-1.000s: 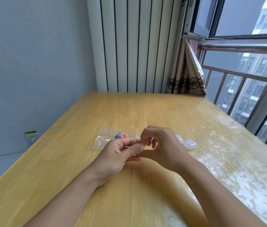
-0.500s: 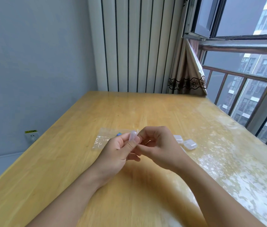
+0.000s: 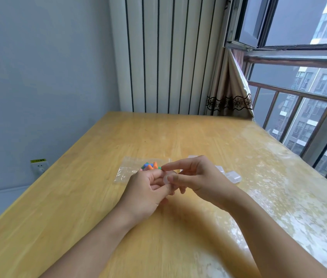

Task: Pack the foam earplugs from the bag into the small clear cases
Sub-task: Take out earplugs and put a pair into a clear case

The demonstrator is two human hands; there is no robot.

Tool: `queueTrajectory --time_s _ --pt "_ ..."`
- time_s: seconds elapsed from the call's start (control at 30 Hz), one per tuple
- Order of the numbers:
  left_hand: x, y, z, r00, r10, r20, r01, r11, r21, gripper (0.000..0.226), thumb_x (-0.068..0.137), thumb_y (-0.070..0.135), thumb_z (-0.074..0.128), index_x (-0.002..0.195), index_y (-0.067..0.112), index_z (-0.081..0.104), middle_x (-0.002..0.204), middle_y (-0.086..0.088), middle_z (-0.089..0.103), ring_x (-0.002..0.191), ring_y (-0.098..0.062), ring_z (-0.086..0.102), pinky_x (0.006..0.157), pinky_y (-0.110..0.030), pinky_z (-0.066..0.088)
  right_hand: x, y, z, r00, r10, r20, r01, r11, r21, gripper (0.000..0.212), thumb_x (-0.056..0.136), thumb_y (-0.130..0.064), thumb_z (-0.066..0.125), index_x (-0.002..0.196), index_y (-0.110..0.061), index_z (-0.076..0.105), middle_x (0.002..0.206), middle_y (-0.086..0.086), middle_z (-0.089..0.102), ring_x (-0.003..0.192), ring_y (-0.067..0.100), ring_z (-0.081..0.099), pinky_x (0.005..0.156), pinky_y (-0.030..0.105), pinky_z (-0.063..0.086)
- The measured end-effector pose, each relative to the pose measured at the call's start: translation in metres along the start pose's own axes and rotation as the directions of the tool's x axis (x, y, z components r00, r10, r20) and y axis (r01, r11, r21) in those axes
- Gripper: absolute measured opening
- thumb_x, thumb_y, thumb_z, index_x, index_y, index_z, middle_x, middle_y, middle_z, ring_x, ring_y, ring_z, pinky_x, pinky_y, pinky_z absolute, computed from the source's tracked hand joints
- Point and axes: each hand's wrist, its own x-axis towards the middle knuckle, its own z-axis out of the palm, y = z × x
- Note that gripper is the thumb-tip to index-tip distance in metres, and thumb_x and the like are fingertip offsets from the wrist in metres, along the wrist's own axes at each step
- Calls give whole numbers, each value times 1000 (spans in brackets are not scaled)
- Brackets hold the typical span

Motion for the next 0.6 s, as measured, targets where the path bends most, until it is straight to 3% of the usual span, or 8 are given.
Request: queueTrajectory --time_s 0.1,0.2,0.27,0.37,0.43,0.5,0.6 --pt "0 3 3 999 -34 -31 31 994 -102 16 94 23 69 108 16 70 93 -6 80 89 -15 77 69 -25 58 1 3 5 996 39 -85 -30 994 106 28 88 -12 79 116 -13 75 91 13 79 71 16 71 77 29 56" --pt "1 4 3 997 -73 -37 66 984 -164 20 95 23 67 112 13 68 97 -8 80 95 -18 77 73 -26 59 2 3 14 988 60 -141 -39 988 147 23 86 -9 76 109 -11 77 88 5 80 76 18 74 90 40 62" --pt "1 2 3 995 -97 -18 93 982 -165 21 95 23 66 111 9 68 97 -9 80 96 -22 77 78 -29 60 0 1 16 991 68 -116 -52 989 137 19 88 -5 69 98 -16 80 93 8 80 82 18 74 93 45 60" --pt "0 2 1 990 -141 19 142 968 -205 24 97 25 65 109 4 69 98 -12 80 98 -24 76 75 -25 59 -2 -5 14 997 69 -44 -62 989 137 34 91 -1 62 82 -27 82 97 12 80 87 20 73 96 46 56" --pt "0 3 -1 985 -166 54 174 957 -231 27 96 25 66 109 2 70 101 -14 79 100 -25 76 76 -24 59 -2 -4 13 996 82 -21 -78 985 154 33 89 -2 63 87 -28 83 96 7 81 91 17 74 97 42 58" --pt "-1 5 -3 980 -181 85 197 948 -249 27 93 24 69 110 2 70 102 -14 79 101 -26 75 77 -24 60 -1 -1 12 995 100 7 -100 979 177 28 83 -7 67 105 -19 80 97 4 81 93 14 75 91 33 60" --pt "-3 6 -3 974 -200 110 222 940 -259 26 89 22 71 107 3 70 103 -15 79 103 -26 74 77 -22 60 1 4 10 990 142 5 -140 971 194 43 70 -13 67 111 -5 76 99 7 80 90 14 75 81 26 59"
